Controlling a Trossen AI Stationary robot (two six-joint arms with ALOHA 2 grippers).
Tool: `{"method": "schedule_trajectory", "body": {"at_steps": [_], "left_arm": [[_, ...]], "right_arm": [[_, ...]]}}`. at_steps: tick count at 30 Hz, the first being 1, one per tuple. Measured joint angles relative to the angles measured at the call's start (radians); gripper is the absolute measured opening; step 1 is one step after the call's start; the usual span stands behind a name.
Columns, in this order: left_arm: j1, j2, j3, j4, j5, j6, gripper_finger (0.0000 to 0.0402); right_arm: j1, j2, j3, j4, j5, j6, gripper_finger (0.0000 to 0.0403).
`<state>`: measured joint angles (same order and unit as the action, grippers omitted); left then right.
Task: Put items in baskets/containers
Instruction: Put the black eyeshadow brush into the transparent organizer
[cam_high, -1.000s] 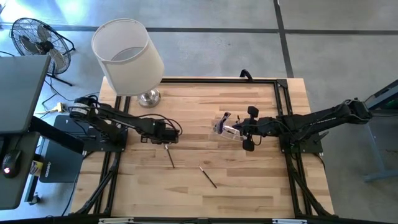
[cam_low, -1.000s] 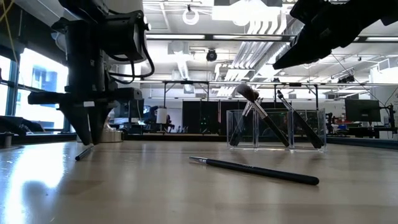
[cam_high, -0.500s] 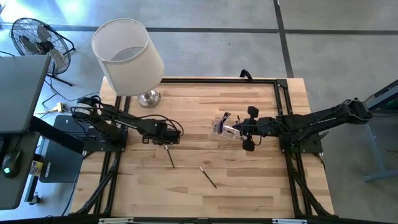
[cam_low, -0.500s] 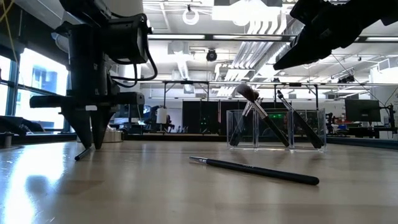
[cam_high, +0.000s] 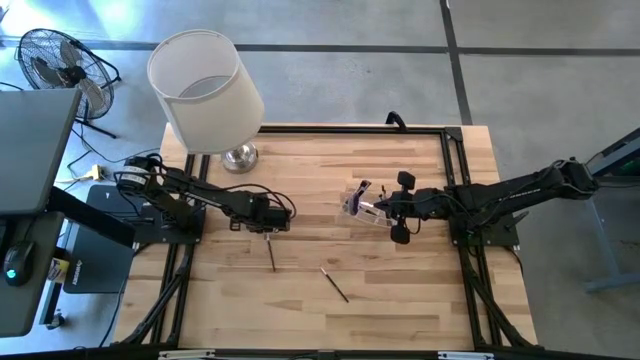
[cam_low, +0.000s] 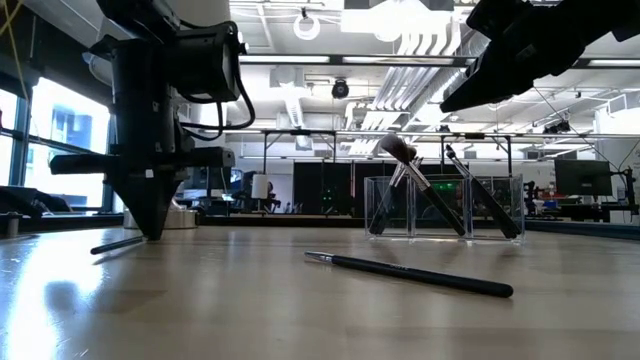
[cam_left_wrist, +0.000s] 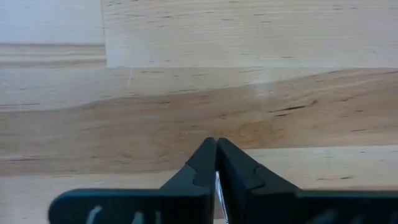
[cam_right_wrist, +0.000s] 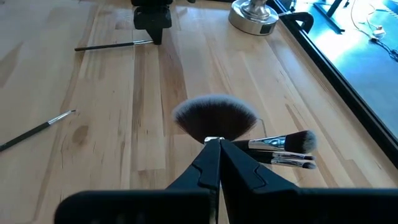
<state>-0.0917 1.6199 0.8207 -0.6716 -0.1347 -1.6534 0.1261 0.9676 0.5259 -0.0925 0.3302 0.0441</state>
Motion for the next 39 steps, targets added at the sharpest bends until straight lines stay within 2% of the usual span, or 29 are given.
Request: {"method": "schedule_trajectory", "body": {"at_steps": [7, 17, 23, 31, 35, 39], "left_arm": [[0.0, -0.03, 0.005, -0.006, -0.024, 0.031, 0.0002], [0.0, -0.044, 0.124, -0.028, -0.146, 0.176, 0.0001], [0.0, -0.045, 0.206, -0.033, -0.259, 0.294, 0.0], [0.0, -0.046, 0.376, 0.005, -0.387, 0.546, 0.0], [0.0, -0.047, 0.429, 0.139, -0.451, 0.733, 0.0], [0.0, -0.047, 0.46, 0.297, -0.482, 0.995, 0.0]], "right_arm": [[0.0, 0.0, 0.0, 0.0, 0.0, 0.0, 0.0001], [-0.002, 0.0, 0.0, 0.0, 0.001, -0.003, 0.0001], [-0.002, 0.0, 0.0, 0.0, 0.002, -0.002, 0.0001], [-0.002, 0.0, 0.0, 0.0, 0.003, -0.001, 0.0001], [-0.002, 0.0, 0.0, 0.0, 0.002, -0.001, 0.0002], [-0.002, 0.0, 0.0, 0.0, 0.0, 0.008, 0.0001]]}}
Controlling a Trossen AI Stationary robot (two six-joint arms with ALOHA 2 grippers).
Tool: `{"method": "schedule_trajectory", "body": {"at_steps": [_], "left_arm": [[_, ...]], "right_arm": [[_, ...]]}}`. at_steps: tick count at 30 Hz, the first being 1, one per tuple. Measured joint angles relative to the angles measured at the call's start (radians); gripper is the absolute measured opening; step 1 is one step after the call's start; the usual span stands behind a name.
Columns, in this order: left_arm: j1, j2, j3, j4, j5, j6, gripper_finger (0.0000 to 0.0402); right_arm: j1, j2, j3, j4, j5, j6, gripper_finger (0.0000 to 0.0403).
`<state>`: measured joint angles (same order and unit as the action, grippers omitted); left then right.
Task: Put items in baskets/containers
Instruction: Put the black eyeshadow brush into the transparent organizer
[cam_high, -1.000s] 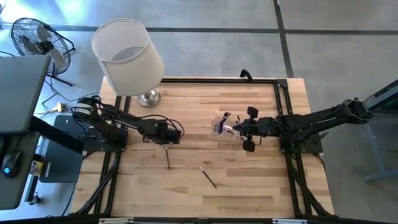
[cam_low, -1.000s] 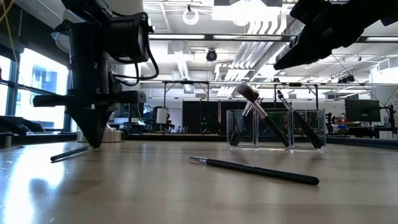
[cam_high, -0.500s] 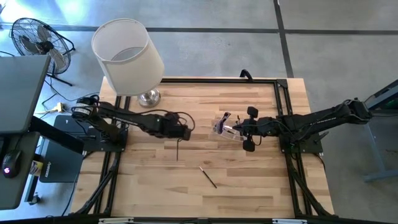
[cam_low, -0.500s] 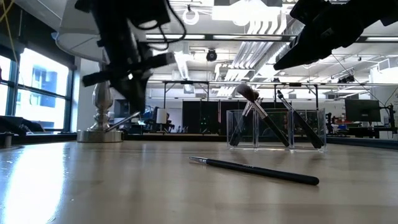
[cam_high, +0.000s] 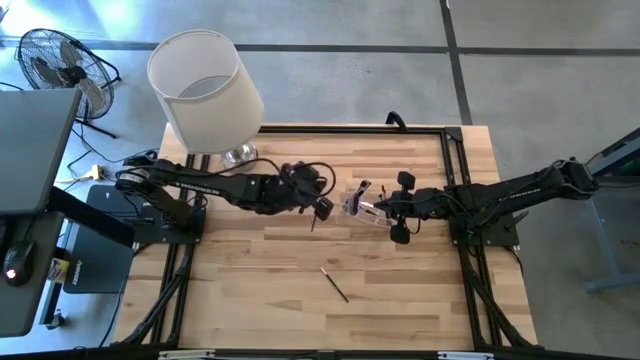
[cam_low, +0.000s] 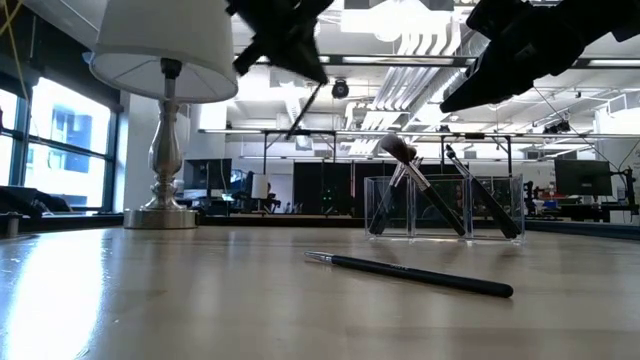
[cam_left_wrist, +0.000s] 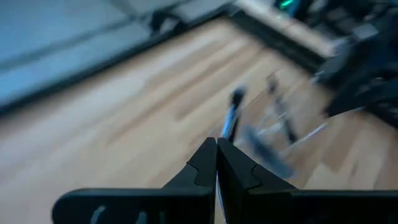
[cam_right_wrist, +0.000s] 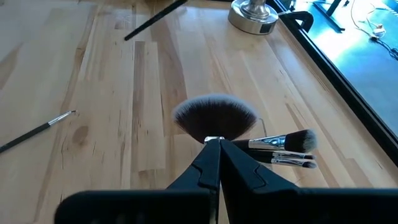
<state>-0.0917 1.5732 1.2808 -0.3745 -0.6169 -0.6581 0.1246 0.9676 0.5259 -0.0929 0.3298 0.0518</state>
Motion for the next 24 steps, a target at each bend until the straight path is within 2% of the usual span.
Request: {"method": "schedule_trajectory", "body": {"at_steps": [4, 8, 13, 17, 24], "left_arm": [[0.0, 0.0, 0.002, 0.178, 0.032, 0.236, 0.0], [0.0, 0.014, 0.003, 0.286, 0.04, 0.396, 0.0], [0.0, 0.015, 0.002, 0.339, 0.064, 0.45, 0.0], [0.001, 0.016, 0.002, 0.461, 0.096, 0.527, 0.0], [0.057, 0.143, -0.003, 0.832, 0.304, 0.654, 0.0]], "right_arm": [[0.0, -0.006, 0.0, -0.007, 0.0, 0.043, 0.0001], [0.0, -0.051, 0.0, -0.057, 0.0, 0.147, 0.0001], [0.0, -0.159, 0.0, -0.118, 0.0, 0.23, 0.0001], [0.0, -0.255, 0.0, -0.155, 0.004, 0.24, 0.0001], [0.0, -0.344, 0.0, -0.205, 0.004, 0.251, 0.0]]}}
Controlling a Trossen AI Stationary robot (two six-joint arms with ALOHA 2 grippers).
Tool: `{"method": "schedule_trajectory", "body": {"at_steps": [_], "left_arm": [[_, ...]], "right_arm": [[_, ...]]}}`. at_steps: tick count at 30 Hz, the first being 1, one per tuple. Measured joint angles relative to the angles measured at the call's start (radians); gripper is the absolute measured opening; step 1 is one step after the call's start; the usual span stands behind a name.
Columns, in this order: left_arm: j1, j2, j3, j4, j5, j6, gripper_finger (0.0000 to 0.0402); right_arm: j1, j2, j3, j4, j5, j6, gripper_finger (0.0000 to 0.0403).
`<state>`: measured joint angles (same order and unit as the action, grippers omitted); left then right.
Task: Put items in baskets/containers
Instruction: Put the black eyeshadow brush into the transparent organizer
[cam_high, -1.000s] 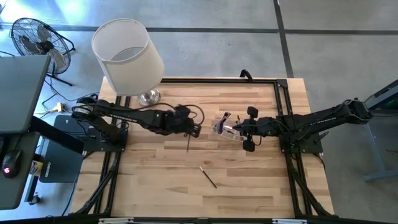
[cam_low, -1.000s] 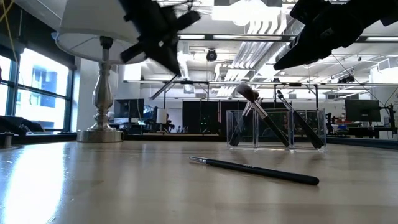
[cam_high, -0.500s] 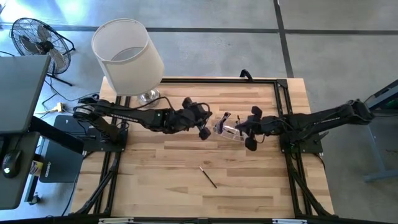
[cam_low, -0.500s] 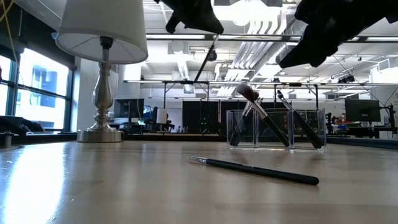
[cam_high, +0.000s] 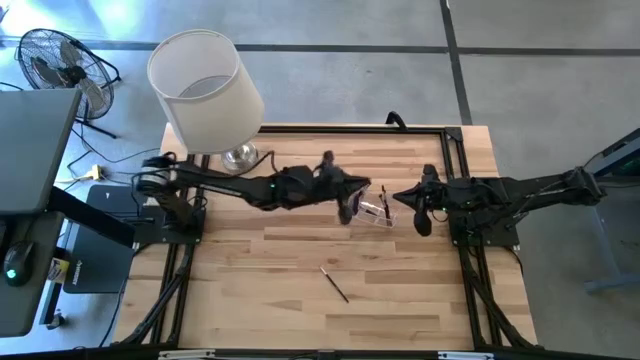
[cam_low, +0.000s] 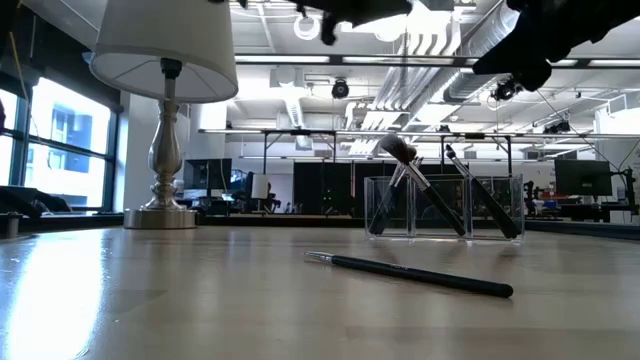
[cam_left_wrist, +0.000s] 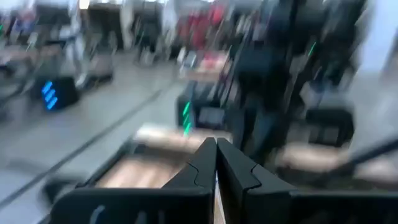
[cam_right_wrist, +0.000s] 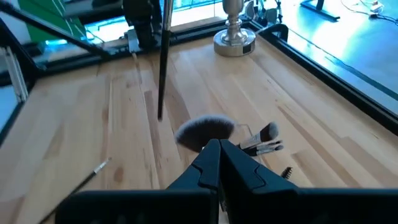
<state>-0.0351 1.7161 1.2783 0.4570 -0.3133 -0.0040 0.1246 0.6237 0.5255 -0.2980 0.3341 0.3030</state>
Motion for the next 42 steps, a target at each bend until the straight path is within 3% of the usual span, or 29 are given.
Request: {"method": "schedule_trajectory", "body": {"at_steps": [7, 13, 19, 31, 36, 42], "left_arm": [[0.089, 0.177, 0.005, 0.367, 0.163, -0.006, 0.0], [0.142, 0.281, 0.006, 0.474, 0.192, -0.055, 0.0], [0.153, 0.352, 0.014, 0.5, 0.221, -0.079, 0.0], [0.153, 0.37, 0.013, 0.404, 0.234, -0.026, 0.0006], [0.153, 0.372, 0.012, 0.364, 0.298, -0.027, 0.0017], [0.153, 0.371, 0.012, 0.346, 0.304, -0.027, 0.0043]], "right_arm": [[0.0, -0.01, 0.0, -0.029, -0.007, 0.015, 0.0], [0.0, -0.014, 0.0, -0.052, -0.008, 0.038, 0.0], [0.0, -0.031, 0.0, -0.085, -0.002, 0.06, 0.0], [0.0, -0.043, 0.0, -0.104, 0.042, 0.082, 0.0], [0.0, -0.043, 0.0, -0.101, 0.061, 0.083, 0.0], [-0.001, -0.043, 0.0, -0.098, 0.063, 0.083, 0.0]]}}
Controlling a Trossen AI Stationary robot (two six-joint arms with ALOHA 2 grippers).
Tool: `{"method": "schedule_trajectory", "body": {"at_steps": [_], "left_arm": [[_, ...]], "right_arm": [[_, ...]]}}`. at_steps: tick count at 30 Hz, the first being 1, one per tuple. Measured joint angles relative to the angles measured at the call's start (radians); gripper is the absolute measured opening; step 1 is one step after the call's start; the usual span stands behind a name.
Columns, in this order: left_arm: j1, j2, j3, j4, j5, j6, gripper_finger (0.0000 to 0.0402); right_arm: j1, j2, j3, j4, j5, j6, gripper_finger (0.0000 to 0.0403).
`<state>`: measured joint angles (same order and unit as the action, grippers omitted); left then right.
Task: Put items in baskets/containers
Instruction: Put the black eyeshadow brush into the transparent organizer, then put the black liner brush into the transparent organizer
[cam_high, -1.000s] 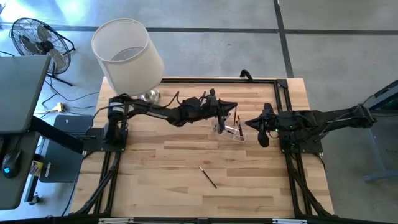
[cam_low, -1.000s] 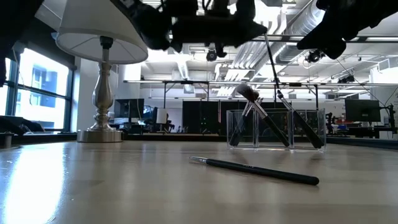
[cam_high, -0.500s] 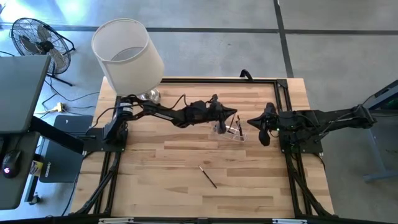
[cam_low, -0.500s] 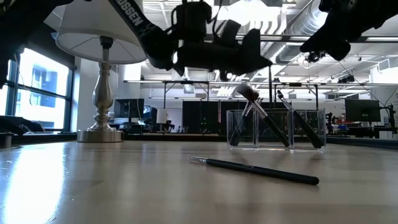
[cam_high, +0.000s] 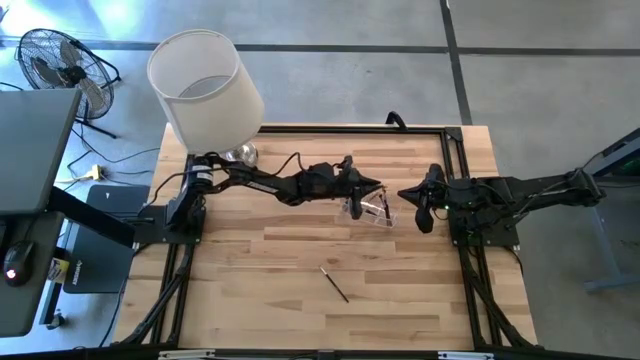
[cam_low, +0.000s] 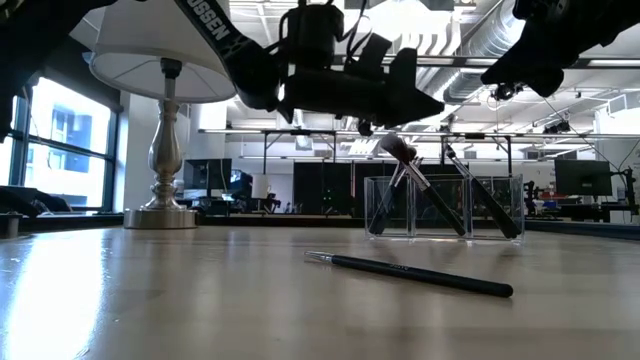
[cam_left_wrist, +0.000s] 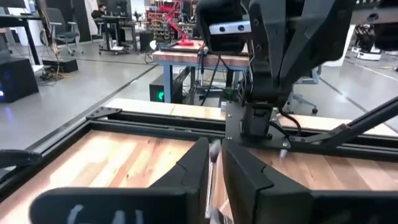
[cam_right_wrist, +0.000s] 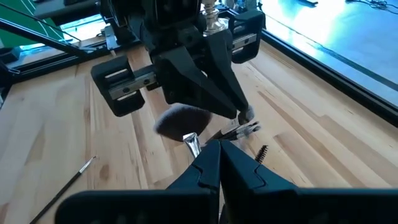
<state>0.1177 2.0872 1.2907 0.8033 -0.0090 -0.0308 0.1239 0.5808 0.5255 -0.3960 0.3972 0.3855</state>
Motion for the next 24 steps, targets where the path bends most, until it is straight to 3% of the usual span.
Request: {"method": "schedule_trajectory", "body": {"at_steps": [8, 15, 19, 24], "left_arm": [[0.0, 0.0, 0.0, 0.003, -0.001, 0.006, 0.0083], [0.0, -0.078, 0.019, -0.01, -0.026, 0.039, 0.009], [0.0, -0.133, 0.083, -0.139, -0.028, 0.039, 0.009], [-0.007, -0.221, 0.212, -0.55, -0.1, -0.009, 0.009]], "right_arm": [[0.0, 0.0, 0.0, 0.0, -0.003, 0.0, 0.0], [0.0, 0.0, 0.0, -0.003, -0.003, -0.016, 0.0], [0.0, 0.002, 0.0, -0.003, -0.003, -0.026, 0.0], [0.0, 0.002, 0.0, -0.001, -0.003, -0.024, 0.0]]}}
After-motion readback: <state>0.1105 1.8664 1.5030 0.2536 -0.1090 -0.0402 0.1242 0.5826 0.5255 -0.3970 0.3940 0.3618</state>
